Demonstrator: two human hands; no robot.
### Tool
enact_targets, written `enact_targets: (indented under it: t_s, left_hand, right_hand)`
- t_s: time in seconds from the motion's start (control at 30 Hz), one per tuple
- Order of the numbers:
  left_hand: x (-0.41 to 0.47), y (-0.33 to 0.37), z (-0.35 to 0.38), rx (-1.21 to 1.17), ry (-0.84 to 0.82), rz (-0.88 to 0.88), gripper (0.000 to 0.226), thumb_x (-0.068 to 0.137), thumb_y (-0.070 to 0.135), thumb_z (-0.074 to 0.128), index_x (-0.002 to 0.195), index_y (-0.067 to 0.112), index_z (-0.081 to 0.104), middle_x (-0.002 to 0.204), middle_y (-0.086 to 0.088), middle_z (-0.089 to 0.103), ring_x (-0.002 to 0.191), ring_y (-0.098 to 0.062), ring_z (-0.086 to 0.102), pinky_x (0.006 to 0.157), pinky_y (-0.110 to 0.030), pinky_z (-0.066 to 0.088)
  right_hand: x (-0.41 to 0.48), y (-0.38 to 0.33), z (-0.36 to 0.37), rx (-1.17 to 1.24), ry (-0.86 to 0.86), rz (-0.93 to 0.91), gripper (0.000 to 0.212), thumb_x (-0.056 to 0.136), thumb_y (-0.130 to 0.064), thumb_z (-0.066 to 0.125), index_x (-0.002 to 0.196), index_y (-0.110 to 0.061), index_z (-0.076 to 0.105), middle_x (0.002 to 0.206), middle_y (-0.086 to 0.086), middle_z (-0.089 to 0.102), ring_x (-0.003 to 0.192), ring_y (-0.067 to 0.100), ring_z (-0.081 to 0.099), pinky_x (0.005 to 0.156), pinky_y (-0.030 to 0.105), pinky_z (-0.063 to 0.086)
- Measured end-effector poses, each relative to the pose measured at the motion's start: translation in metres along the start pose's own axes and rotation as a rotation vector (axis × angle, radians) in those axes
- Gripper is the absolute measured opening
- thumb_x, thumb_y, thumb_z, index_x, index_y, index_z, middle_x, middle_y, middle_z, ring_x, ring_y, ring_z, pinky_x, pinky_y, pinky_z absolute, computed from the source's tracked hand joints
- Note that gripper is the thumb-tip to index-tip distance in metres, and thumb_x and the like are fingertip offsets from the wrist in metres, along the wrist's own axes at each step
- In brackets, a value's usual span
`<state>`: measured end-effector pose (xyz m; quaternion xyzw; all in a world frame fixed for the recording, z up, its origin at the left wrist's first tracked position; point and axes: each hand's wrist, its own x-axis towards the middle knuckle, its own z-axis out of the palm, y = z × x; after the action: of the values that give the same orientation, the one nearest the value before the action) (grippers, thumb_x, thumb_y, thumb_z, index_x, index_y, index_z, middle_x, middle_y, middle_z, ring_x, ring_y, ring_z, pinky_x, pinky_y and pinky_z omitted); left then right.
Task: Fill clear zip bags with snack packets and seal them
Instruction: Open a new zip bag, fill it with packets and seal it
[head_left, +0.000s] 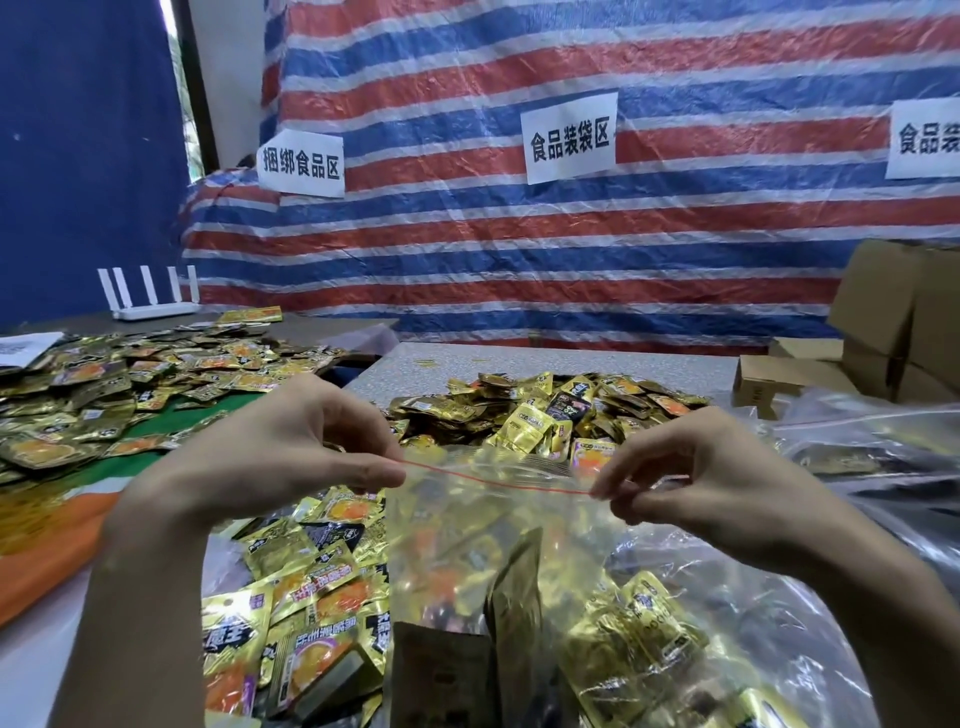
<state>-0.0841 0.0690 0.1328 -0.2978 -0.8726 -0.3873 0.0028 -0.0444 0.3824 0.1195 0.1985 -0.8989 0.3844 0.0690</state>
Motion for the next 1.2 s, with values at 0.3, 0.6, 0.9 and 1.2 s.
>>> enact_targets:
  t_s: [0.3, 0.6, 0.9, 1.2]
  left_hand:
    - [0.008, -0.004, 0.003, -0.118, 0.222, 0.116, 0.011, 0.071, 0.022, 0.081, 0.077, 0.014, 0.076, 0.083, -0.008, 0.074, 0.081, -0.024, 0.071, 0.071, -0.025, 0.057]
    - [0.02, 0.007, 0.02, -0.117, 0.318, 0.242, 0.004, 0.07, 0.016, 0.075, 0.068, 0.017, 0.072, 0.072, -0.005, 0.07, 0.068, -0.018, 0.067, 0.063, -0.023, 0.052]
    - [0.025, 0.037, 0.049, 0.025, 0.2, 0.422, 0.005, 0.077, 0.013, 0.075, 0.078, 0.009, 0.076, 0.071, -0.002, 0.071, 0.065, -0.015, 0.066, 0.062, -0.034, 0.054]
    - [0.023, 0.042, 0.05, 0.027, 0.146, 0.428, 0.009, 0.077, 0.015, 0.076, 0.081, 0.007, 0.077, 0.073, -0.001, 0.073, 0.069, -0.018, 0.069, 0.065, -0.036, 0.057]
  right_hand:
    - [0.002, 0.001, -0.002, 0.278, 0.203, 0.071, 0.023, 0.068, 0.008, 0.082, 0.08, -0.007, 0.069, 0.072, 0.001, 0.073, 0.063, 0.009, 0.067, 0.059, 0.016, 0.052]
    - [0.0, 0.001, -0.003, 0.163, 0.269, 0.087, 0.029, 0.075, -0.002, 0.08, 0.095, -0.02, 0.068, 0.083, -0.001, 0.071, 0.076, 0.009, 0.066, 0.068, 0.026, 0.055]
    - [-0.007, -0.033, 0.032, -0.186, 0.276, -0.304, 0.036, 0.085, -0.037, 0.074, 0.119, -0.028, 0.067, 0.116, -0.021, 0.066, 0.112, -0.006, 0.056, 0.096, 0.014, 0.042]
    - [-0.002, -0.029, 0.036, -0.068, 0.241, -0.274, 0.001, 0.084, -0.024, 0.075, 0.083, -0.023, 0.076, 0.077, -0.013, 0.072, 0.078, 0.007, 0.067, 0.072, 0.034, 0.054]
